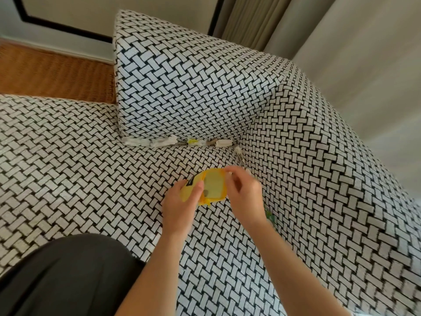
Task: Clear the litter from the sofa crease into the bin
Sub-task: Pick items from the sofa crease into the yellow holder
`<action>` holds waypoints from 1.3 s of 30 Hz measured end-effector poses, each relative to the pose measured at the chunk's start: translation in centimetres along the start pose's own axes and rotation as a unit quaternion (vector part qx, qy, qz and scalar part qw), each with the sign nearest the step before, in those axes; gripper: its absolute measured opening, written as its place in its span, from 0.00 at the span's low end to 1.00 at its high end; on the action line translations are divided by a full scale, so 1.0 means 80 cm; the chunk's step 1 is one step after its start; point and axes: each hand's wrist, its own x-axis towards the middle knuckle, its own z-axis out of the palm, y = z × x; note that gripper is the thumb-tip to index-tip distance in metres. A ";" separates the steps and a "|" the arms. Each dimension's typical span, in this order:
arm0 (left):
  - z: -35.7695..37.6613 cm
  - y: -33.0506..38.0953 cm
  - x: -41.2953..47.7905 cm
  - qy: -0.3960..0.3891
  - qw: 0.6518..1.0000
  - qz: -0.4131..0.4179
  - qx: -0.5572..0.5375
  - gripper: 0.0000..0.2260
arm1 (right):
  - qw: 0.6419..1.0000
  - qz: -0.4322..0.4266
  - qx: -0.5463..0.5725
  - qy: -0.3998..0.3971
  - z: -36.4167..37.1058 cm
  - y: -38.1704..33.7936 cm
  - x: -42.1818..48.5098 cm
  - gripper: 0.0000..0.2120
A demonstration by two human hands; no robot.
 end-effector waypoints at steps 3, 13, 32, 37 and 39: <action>0.002 -0.001 0.005 0.017 1.000 -0.008 0.002 0.36 | 0.979 0.195 0.049 0.037 0.002 0.038 0.027 0.12; 0.004 0.000 0.017 -0.004 0.999 -0.006 -0.040 0.25 | 0.932 0.324 -0.128 -0.103 0.051 0.096 0.119 0.21; 0.008 -0.005 0.025 0.016 1.000 0.019 0.014 0.24 | 0.932 0.257 -0.235 -0.097 0.063 0.114 0.108 0.20; 0.008 -0.005 0.025 0.018 1.000 0.017 0.014 0.28 | 0.922 0.285 -0.244 -0.101 0.062 0.111 0.106 0.19; 0.008 -0.005 0.024 0.019 1.000 0.013 0.016 0.30 | 0.924 0.290 -0.233 -0.087 0.062 0.110 0.103 0.19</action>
